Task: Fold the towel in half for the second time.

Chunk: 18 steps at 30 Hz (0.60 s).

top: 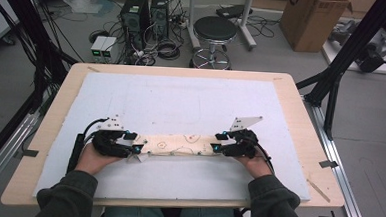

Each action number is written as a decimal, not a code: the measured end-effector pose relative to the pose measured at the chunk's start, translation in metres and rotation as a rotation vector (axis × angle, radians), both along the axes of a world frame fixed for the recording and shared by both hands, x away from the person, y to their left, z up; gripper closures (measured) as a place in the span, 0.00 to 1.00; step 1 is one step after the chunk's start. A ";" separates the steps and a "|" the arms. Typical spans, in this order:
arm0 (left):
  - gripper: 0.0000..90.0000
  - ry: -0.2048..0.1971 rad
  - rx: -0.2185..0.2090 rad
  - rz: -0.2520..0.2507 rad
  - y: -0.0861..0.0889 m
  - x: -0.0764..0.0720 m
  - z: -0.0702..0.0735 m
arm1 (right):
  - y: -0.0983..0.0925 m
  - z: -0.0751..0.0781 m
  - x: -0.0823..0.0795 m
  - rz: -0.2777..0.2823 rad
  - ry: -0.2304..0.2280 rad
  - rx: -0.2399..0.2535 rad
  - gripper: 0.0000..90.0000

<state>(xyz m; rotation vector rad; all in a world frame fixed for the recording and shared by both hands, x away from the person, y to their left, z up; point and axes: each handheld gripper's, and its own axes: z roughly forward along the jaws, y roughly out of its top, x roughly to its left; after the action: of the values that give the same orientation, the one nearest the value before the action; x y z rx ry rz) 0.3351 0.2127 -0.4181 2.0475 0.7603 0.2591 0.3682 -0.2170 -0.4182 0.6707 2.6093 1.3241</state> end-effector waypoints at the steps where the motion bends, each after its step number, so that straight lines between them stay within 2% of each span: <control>1: 0.47 -0.005 -0.007 0.008 0.002 0.002 0.000 | -0.001 0.004 0.002 -0.011 -0.006 -0.002 0.59; 4: 0.48 0.003 -0.004 0.054 0.006 0.007 -0.001 | -0.001 0.009 0.009 -0.042 0.000 -0.016 0.58; 7: 0.53 0.015 0.004 0.141 0.010 0.015 -0.004 | 0.001 0.010 0.019 -0.080 0.011 -0.027 0.59; 9: 0.55 0.024 -0.007 0.163 0.013 0.019 -0.005 | 0.002 0.009 0.026 -0.099 0.029 -0.027 0.59; 12: 0.56 0.059 -0.032 0.170 0.013 0.025 -0.009 | 0.004 0.005 0.033 -0.116 0.053 -0.037 0.60; 15: 0.56 0.112 -0.039 0.135 0.010 0.030 -0.014 | 0.004 -0.001 0.039 -0.126 0.100 -0.045 0.60; 18: 0.56 0.133 -0.013 0.109 0.006 0.032 -0.016 | 0.002 -0.005 0.043 -0.131 0.140 -0.029 0.60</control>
<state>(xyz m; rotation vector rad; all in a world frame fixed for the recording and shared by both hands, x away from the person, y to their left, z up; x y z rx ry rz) 0.3667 0.2184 -0.4339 2.0286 0.9546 0.1799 0.4113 -0.2154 -0.4237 0.9435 2.6328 1.2413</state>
